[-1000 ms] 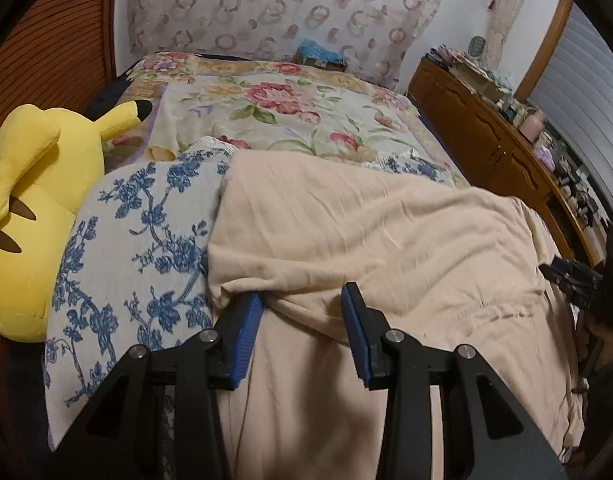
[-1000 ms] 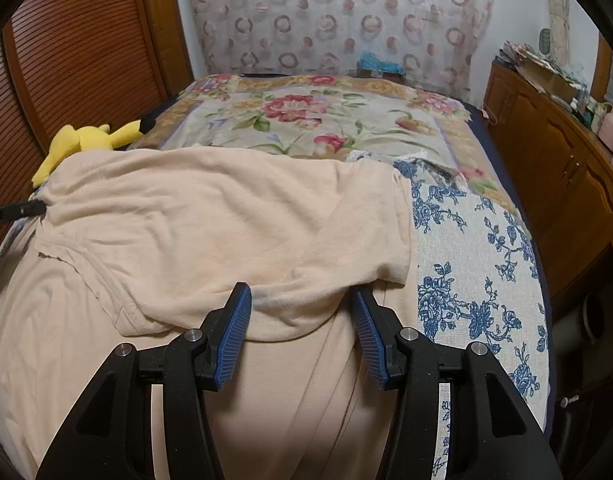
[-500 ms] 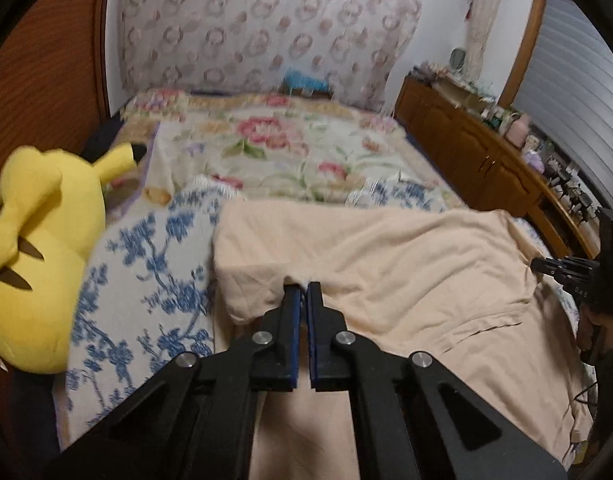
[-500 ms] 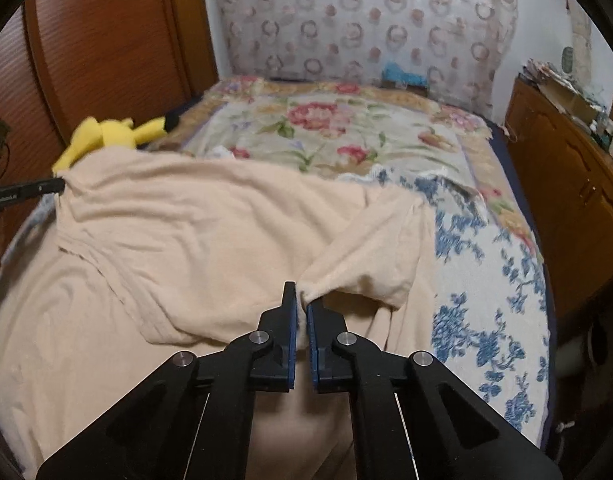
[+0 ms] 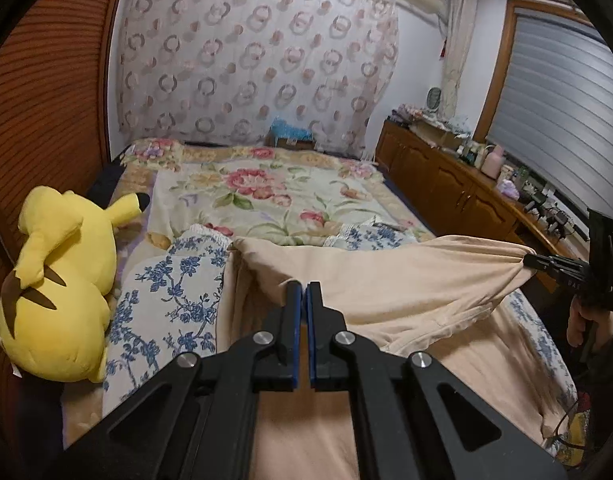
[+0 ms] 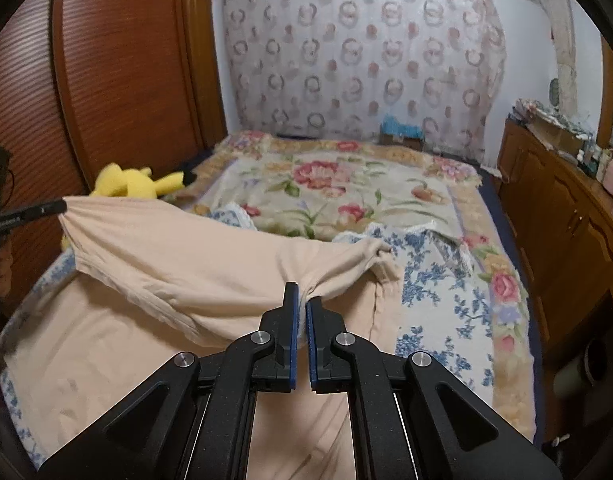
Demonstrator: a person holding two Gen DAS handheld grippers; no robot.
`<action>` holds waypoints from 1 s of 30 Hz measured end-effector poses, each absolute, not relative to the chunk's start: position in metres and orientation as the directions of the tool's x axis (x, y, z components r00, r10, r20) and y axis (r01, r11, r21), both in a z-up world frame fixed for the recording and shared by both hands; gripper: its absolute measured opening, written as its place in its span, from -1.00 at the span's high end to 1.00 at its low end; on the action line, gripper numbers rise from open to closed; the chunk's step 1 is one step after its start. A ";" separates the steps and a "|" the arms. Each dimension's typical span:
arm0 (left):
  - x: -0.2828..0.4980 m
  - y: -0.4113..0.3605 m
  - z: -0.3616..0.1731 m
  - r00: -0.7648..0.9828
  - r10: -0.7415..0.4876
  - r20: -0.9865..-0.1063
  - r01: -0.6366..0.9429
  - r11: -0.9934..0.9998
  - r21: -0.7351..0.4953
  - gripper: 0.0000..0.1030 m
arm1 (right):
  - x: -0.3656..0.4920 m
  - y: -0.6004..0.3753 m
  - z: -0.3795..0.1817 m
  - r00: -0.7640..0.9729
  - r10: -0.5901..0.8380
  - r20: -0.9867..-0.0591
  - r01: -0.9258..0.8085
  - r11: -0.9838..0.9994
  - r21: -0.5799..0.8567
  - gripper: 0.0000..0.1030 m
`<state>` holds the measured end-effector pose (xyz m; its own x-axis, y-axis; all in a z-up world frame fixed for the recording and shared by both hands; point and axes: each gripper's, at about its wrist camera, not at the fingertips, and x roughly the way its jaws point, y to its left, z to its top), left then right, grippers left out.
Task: Fold small clothes
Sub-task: 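Lift the held edge and fold it over the shirt with both tools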
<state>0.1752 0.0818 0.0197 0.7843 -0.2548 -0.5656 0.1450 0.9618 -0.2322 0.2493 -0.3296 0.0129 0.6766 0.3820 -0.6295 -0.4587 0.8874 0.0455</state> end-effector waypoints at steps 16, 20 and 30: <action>0.049 0.077 0.034 0.836 -0.269 -0.478 0.191 0.960 -0.206 1.00 | 0.120 -0.352 0.042 0.732 0.405 -0.547 -0.475 0.880 0.015 0.98; 0.021 0.079 0.026 0.831 -0.277 -0.483 0.196 0.957 -0.213 1.00 | 0.091 -0.357 0.036 0.728 0.398 -0.559 -0.472 0.882 0.014 0.98; -0.013 0.075 -0.021 0.755 -0.278 -0.594 0.190 0.959 -0.208 0.99 | 0.051 -0.362 -0.014 0.656 0.387 -0.648 -0.473 0.880 0.047 0.98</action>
<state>-0.0129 0.0753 -0.0210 0.7551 -0.2783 -0.5936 0.1900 0.9595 -0.2082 0.0511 -0.3622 -0.0144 0.6558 0.3871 -0.6481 -0.4730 0.8798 0.0469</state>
